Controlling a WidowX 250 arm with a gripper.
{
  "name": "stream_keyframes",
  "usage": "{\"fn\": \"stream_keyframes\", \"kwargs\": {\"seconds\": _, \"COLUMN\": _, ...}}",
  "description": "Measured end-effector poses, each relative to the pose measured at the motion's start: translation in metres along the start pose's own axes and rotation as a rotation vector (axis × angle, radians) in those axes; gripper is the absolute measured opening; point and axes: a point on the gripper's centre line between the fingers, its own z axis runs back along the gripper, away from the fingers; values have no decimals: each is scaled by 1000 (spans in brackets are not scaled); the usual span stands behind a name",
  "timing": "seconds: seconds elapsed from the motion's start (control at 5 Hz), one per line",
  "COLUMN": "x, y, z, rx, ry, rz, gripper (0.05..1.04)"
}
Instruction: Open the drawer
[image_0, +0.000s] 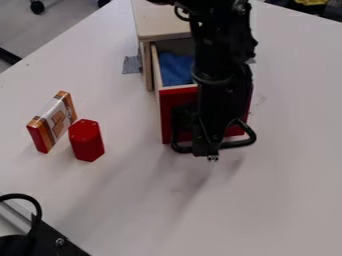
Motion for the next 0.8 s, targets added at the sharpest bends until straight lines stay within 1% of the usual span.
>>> {"fn": "stream_keyframes", "kwargs": {"seconds": 0.2, "x": 6, "y": 3, "z": 5, "rx": -7, "ry": -7, "rz": 0, "gripper": 643}}
{"fn": "stream_keyframes", "kwargs": {"seconds": 0.4, "x": 6, "y": 4, "z": 15, "rx": -49, "ry": 0, "rz": 8, "gripper": 933}}
{"fn": "stream_keyframes", "kwargs": {"seconds": 0.6, "x": 5, "y": 15, "z": 39, "rx": -87, "ry": -24, "rz": 71, "gripper": 1003}}
{"fn": "stream_keyframes", "kwargs": {"seconds": 0.8, "x": -1, "y": 28, "z": 65, "rx": -159, "ry": -52, "rz": 150, "gripper": 1000}}
